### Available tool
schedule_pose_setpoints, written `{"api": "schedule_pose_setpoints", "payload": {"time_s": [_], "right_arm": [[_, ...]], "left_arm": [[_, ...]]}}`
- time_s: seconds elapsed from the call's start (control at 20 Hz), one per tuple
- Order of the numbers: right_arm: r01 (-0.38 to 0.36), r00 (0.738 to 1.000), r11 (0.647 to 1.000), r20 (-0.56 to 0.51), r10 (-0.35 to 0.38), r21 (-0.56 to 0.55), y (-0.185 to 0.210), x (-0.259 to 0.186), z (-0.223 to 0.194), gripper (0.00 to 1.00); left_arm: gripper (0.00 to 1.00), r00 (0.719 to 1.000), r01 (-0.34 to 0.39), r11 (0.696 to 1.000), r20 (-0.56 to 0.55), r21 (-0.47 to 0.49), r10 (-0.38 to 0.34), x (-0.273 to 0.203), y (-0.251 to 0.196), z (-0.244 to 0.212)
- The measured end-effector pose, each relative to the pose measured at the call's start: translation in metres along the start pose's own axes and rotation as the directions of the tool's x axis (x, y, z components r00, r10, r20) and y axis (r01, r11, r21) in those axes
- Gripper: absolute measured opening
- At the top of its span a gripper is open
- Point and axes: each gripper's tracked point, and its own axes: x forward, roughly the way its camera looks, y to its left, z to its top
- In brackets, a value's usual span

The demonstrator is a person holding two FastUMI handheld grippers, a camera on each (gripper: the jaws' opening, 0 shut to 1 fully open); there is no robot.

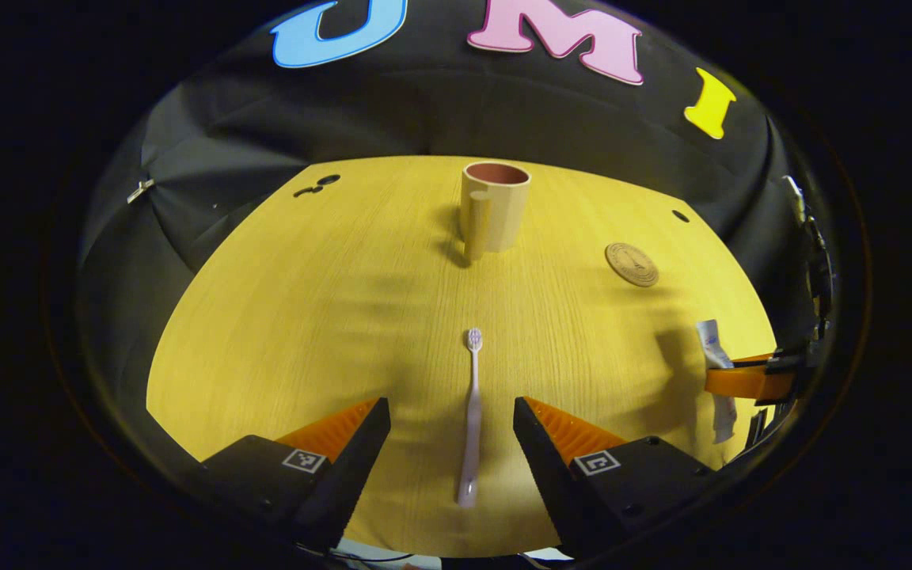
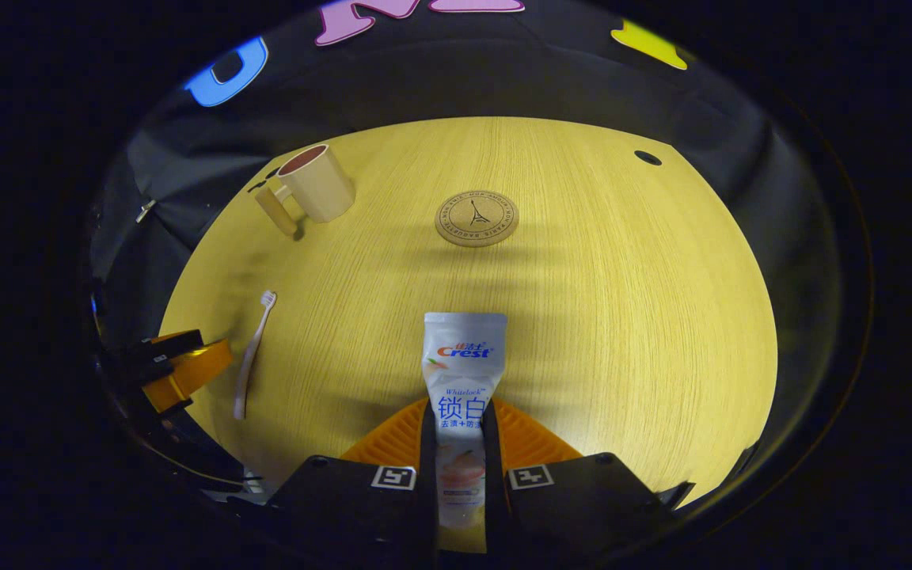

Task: Put the toothbrush and toothpaste on the desktop into the cup, then pick up the cup and place it on the coaster on the desktop.

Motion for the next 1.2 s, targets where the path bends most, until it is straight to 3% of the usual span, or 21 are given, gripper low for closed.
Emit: {"api": "schedule_pose_setpoints", "payload": {"time_s": [0.3, 0.4, 0.5, 0.55, 0.7, 0.75, 0.85, 1.2], "right_arm": [[-0.021, 0.999, 0.999, 0.027, 0.022, -0.028, -0.005, 0.000, 0.004, 0.28], [-0.038, 0.999, 0.999, 0.032, 0.039, -0.026, -0.001, -0.001, 0.006, 0.27], [-0.045, 0.998, 0.998, 0.040, 0.046, -0.032, 0.000, -0.002, 0.008, 0.27], [-0.044, 0.998, 0.998, 0.045, 0.045, -0.034, 0.000, -0.002, 0.010, 0.27], [-0.042, 0.998, 0.999, 0.050, 0.043, -0.026, 0.000, -0.001, 0.011, 0.27], [-0.043, 0.998, 0.999, 0.052, 0.044, -0.027, 0.000, 0.001, 0.011, 0.27], [-0.042, 0.998, 0.999, 0.054, 0.044, -0.026, 0.000, 0.001, 0.012, 0.27], [-0.051, 0.994, 0.997, 0.093, 0.056, -0.052, 0.005, -0.003, 0.029, 0.28]], "left_arm": [[0.96, 0.998, -0.012, 0.999, -0.067, 0.038, 0.014, 0.026, -0.007, -0.010], [0.91, 0.992, 0.002, 0.998, -0.125, 0.060, 0.006, 0.031, -0.009, -0.021], [0.81, 0.995, 0.017, 0.999, -0.099, 0.049, -0.012, 0.036, -0.012, -0.015], [0.65, 0.995, 0.019, 0.999, -0.102, 0.049, -0.014, 0.035, -0.011, -0.016], [0.56, 0.992, 0.046, 0.995, -0.123, 0.088, -0.035, 0.035, -0.013, -0.018], [0.39, 0.992, 0.056, 0.994, -0.120, 0.098, -0.044, 0.036, -0.016, -0.017], [0.15, 0.993, 0.048, 0.994, -0.116, 0.094, -0.037, 0.036, -0.015, -0.016], [0.06, 0.990, 0.054, 0.997, -0.130, 0.054, -0.046, 0.032, -0.018, -0.020]]}}
